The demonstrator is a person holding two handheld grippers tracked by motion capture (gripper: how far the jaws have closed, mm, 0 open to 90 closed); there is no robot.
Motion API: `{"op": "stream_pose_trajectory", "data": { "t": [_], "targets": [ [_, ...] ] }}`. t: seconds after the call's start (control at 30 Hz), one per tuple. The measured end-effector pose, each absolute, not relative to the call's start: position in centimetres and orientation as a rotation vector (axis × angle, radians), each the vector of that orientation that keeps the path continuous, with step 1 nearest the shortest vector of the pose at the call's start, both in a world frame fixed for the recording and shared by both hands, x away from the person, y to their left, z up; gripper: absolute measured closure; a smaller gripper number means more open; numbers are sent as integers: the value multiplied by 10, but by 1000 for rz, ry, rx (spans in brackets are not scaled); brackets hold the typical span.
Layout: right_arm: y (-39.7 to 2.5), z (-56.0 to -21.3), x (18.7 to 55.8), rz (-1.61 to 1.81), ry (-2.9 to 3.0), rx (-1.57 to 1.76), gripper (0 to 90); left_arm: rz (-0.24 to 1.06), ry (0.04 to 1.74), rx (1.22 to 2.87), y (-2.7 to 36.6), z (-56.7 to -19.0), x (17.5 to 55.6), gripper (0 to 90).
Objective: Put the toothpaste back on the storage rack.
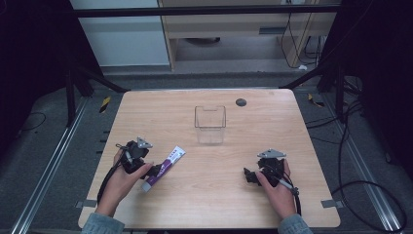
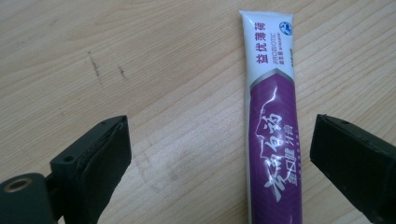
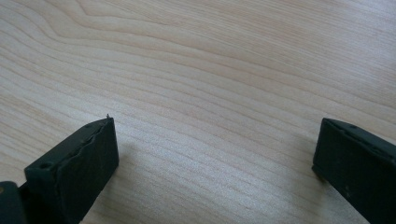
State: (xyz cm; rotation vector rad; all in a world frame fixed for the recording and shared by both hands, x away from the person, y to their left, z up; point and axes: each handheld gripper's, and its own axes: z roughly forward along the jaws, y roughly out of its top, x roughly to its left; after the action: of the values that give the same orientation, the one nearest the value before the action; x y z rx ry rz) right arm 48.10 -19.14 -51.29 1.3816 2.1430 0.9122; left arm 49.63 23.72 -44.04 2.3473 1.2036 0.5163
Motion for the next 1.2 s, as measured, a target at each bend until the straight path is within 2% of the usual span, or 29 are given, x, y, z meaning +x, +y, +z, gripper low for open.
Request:
{"op": "stream_pose_trajectory", "data": {
  "t": [0.7, 1.2],
  "targets": [
    [-192, -513, 481, 910, 2142, 1374, 4, 442, 1122, 2454, 207, -436, 513, 86],
    [-191, -513, 481, 914, 2142, 1382, 4, 431, 1099, 2532, 191, -436, 522, 229]
  ]
}}
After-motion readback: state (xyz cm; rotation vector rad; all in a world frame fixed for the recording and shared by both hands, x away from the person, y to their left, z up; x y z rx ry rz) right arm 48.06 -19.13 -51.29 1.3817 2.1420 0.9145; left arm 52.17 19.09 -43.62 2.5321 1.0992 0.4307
